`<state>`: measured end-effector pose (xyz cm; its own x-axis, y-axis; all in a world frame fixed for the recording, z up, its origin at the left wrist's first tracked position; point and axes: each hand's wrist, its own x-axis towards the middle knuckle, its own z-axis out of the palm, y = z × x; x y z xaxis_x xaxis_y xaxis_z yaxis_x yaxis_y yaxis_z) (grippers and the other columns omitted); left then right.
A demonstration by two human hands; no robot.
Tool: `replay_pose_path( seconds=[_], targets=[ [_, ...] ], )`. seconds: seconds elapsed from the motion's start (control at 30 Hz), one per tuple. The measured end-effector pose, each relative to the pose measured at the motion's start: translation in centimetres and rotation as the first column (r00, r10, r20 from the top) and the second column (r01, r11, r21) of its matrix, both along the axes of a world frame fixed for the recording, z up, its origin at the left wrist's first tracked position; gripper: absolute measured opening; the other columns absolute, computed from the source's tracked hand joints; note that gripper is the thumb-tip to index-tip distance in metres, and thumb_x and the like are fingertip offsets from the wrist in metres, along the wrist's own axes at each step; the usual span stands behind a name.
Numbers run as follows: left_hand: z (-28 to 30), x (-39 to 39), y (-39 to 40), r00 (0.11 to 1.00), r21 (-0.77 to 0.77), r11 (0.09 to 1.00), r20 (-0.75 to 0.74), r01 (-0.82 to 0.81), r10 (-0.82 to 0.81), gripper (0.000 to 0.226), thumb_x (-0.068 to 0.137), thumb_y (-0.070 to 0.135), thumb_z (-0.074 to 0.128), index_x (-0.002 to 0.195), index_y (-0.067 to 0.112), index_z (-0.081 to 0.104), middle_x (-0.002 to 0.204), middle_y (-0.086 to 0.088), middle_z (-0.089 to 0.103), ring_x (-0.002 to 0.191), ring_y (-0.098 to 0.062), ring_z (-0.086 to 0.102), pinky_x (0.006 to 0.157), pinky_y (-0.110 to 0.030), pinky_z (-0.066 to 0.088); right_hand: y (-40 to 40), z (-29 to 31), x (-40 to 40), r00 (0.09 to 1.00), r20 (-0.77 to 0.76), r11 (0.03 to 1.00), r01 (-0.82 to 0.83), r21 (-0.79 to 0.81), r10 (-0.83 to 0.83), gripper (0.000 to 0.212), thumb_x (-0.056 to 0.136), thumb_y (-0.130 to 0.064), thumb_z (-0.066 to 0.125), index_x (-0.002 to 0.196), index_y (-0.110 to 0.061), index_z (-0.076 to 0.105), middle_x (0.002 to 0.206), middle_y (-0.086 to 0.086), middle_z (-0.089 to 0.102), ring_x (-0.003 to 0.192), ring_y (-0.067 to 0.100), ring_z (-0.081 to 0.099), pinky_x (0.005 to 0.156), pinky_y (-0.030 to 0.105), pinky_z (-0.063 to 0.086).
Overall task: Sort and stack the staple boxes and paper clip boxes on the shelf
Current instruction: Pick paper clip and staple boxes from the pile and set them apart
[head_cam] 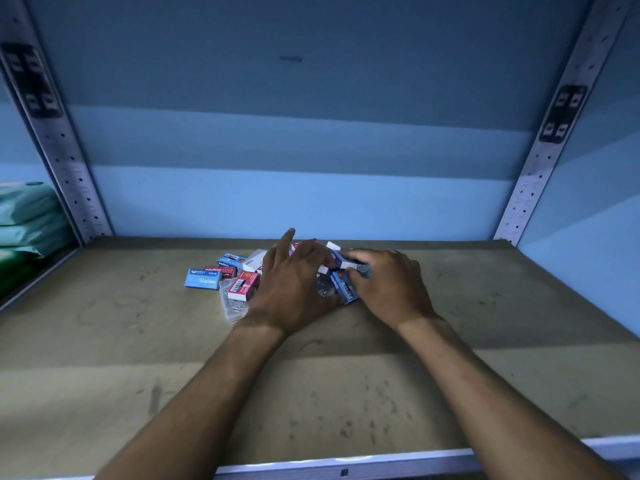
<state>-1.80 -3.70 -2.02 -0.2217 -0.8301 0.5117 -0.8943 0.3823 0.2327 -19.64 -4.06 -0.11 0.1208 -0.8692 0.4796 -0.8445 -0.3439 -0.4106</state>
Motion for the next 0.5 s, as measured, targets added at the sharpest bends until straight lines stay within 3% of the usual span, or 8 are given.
replay_pose_path(
  seconds=[0.23,0.37,0.5],
  targets=[
    [0.4,-0.6,1.5,0.989,0.116,0.993,0.147,-0.028,0.01,0.078,0.069,0.075,0.062,0.138,0.045,0.043,0.155,0.014,0.03,0.151,-0.028,-0.005,0.12,-0.052,0.011,0.7,0.4,-1.6,0.962,0.262,0.989,0.043,0.139,-0.078,0.028,0.081,-0.04,0.049,0.099,-0.034,0.07,0.087,-0.013,0.075,0.09,0.014,0.07,0.082,0.034,0.056],
    [0.0,-1.0,1.2,0.983,0.101,0.993,0.177,-0.063,0.045,0.07,0.075,0.072,0.058,0.138,0.047,0.043,0.155,0.015,0.03,0.151,-0.028,-0.004,0.118,-0.054,0.012,1.7,1.3,-2.7,0.942,0.318,0.97,0.032,0.241,-0.11,0.019,0.086,-0.028,0.053,0.093,-0.028,0.07,0.077,-0.009,0.073,0.072,0.012,0.064,0.061,0.024,0.046],
    [0.0,-1.2,0.8,0.976,0.07,0.997,0.215,-0.045,0.029,0.052,0.087,0.056,0.058,0.137,0.049,0.046,0.153,0.015,0.032,0.151,-0.028,0.001,0.118,-0.053,0.011,2.8,2.2,-3.8,0.924,0.358,0.953,0.022,0.303,-0.136,0.018,0.088,-0.023,0.053,0.096,-0.027,0.068,0.076,-0.011,0.075,0.061,0.005,0.061,0.054,0.023,0.043]
  ],
)
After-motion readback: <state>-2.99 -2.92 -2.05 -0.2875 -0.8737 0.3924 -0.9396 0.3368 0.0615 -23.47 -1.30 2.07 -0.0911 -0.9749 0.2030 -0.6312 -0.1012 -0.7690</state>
